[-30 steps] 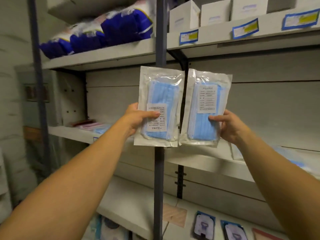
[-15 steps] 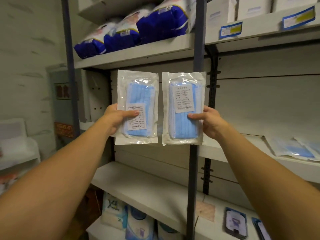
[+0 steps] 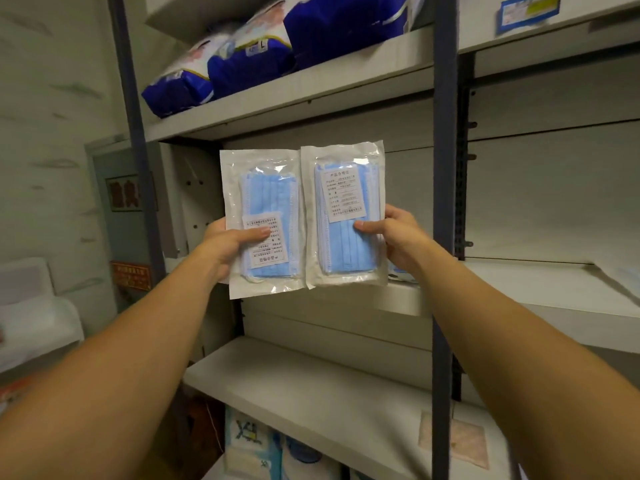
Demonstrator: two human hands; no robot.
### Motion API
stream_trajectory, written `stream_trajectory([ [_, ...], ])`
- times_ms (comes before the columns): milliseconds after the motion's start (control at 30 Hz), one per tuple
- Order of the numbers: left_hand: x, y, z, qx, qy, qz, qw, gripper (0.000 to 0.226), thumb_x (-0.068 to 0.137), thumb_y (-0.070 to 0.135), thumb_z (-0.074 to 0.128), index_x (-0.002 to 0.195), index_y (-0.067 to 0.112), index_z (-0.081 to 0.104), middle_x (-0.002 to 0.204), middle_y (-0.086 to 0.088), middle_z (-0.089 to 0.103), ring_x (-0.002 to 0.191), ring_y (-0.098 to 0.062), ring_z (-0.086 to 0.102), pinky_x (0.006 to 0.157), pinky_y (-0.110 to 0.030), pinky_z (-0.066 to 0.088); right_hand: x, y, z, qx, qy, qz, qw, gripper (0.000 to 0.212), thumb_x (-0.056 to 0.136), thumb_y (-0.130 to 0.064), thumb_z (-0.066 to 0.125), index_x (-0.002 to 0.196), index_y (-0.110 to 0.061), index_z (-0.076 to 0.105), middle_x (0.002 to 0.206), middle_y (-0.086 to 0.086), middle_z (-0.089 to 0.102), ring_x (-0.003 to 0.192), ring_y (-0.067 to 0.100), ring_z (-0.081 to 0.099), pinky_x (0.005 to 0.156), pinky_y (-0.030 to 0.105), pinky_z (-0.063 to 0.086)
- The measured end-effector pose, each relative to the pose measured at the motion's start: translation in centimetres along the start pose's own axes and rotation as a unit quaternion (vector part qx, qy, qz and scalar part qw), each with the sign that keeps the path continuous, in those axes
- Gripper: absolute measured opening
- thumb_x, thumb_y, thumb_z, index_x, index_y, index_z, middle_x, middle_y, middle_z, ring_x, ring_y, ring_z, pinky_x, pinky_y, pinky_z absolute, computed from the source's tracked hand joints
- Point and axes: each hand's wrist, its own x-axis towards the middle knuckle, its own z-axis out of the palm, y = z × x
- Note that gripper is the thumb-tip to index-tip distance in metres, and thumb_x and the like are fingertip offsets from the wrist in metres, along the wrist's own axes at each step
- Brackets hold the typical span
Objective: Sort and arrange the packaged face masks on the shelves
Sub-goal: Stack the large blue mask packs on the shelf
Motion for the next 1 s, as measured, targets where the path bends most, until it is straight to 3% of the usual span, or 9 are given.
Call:
stream_trajectory([
  [100,3.1,-0.3,-1.0,0.019,-0.003,0.001,1.0,0.036,0.077,0.002,0.081,0.111,0.009,0.069,0.103,-0.01,0.078,0.093,-0.028,0.076,0.072,-0.046,0.063,2.8,1.0,0.9,-0.005,0.009,0.001,1.0,0.039,0.081,-0.002,0.078,0.116,-0.014,0.066,0.114,0.003,0.072,0.107,0.024,0.067,0.091,0.047,0.058],
  [300,9.6,-0.5,-0.8,0.022,-0.036,0.001,0.999,0.042,0.075,0.004,0.082,0.115,0.008,0.068,0.103,-0.01,0.078,0.094,-0.03,0.076,0.08,-0.052,0.06,7.4,0.7,0.7,-0.027,0.048,-0.008,0.998,0.034,0.082,-0.005,0.079,0.11,-0.016,0.065,0.112,0.003,0.07,0.102,0.024,0.067,0.075,0.04,0.058],
  [467,13.2,-1.8,0.9,-0.009,-0.078,-0.006,0.997,0.04,0.076,0.005,0.081,0.114,0.009,0.068,0.102,-0.012,0.077,0.093,-0.031,0.076,0.078,-0.055,0.06,9.1,1.2,-0.2,-0.057,0.095,0.001,0.994,0.042,0.082,-0.008,0.08,0.119,-0.014,0.063,0.111,0.003,0.071,0.099,0.023,0.068,0.076,0.04,0.059],
  [600,15.8,-3.6,2.0,-0.039,-0.112,-0.013,0.993,0.041,0.077,0.003,0.081,0.116,0.006,0.068,0.105,-0.014,0.076,0.096,-0.033,0.075,0.083,-0.056,0.059,9.6,1.2,-0.7,-0.09,0.146,0.008,0.985,0.041,0.081,-0.012,0.082,0.117,-0.013,0.062,0.11,0.006,0.072,0.1,0.028,0.07,0.083,0.049,0.06],
  [700,17.5,-4.8,2.6,-0.053,-0.148,-0.023,0.987,0.049,0.069,0.005,0.082,0.116,0.006,0.068,0.106,-0.015,0.076,0.097,-0.033,0.074,0.085,-0.057,0.059,9.2,1.2,-1.6,-0.11,0.182,0.003,0.977,0.026,0.084,-0.01,0.079,0.105,-0.017,0.064,0.102,0.004,0.073,0.095,0.025,0.071,0.074,0.04,0.059],
  [800,19.3,-5.8,3.1,-0.054,-0.172,-0.035,0.983,0.052,0.063,0.008,0.083,0.113,0.006,0.069,0.105,-0.015,0.076,0.095,-0.032,0.075,0.074,-0.049,0.063,8.7,1.5,-2.8,-0.116,0.224,0.014,0.967,0.021,0.086,-0.007,0.076,0.099,-0.018,0.063,0.099,0.003,0.071,0.092,0.021,0.069,0.07,0.033,0.054],
  [867,20.7,-6.2,3.2,-0.053,-0.185,-0.033,0.981,0.046,0.068,0.005,0.082,0.112,0.005,0.069,0.106,-0.017,0.076,0.093,-0.031,0.075,0.068,-0.045,0.064,9.2,1.9,-3.7,-0.118,0.278,0.01,0.953,0.026,0.084,-0.007,0.078,0.102,-0.016,0.064,0.103,0.005,0.07,0.091,0.022,0.069,0.065,0.032,0.054],
  [1000,22.8,-6.9,3.0,-0.057,-0.209,-0.031,0.976,0.05,0.069,0.005,0.082,0.116,0.002,0.068,0.105,-0.017,0.076,0.095,-0.032,0.075,0.071,-0.046,0.064,10.5,2.6,-4.5,-0.179,0.35,0.056,0.918,0.06,0.078,-0.023,0.086,0.128,-0.015,0.053,0.114,0.009,0.066,0.092,0.027,0.067,0.054,0.036,0.053],
])
